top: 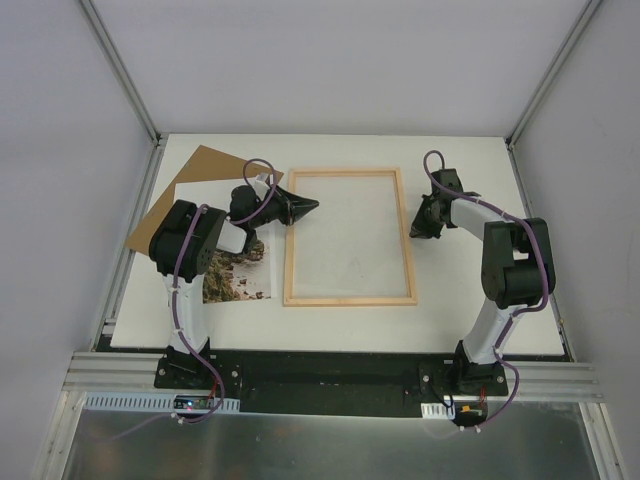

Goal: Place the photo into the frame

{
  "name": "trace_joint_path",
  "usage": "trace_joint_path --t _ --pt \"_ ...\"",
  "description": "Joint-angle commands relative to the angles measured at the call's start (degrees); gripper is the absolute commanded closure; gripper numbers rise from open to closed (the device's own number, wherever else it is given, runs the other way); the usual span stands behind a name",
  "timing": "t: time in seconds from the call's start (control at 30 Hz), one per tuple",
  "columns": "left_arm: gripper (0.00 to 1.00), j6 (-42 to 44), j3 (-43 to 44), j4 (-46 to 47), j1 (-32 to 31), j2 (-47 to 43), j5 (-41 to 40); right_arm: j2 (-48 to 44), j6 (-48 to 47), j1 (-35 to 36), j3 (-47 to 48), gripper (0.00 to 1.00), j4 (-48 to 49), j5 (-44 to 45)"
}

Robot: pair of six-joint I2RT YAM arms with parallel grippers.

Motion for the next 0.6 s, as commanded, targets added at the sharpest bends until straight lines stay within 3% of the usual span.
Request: trace_joint_path --t 0.0,0.57 --pt "1.0 -1.9 1.7 4.9 -1.0 -3.3 0.7 0.1 -0.9 0.3 1.9 0.91 -1.2 0.7" --pt "1.0 -1.1 1.1 3.8 -1.4 -5.0 1.0 0.0 -1.1 0.3 2.0 0.91 -1.3 0.4"
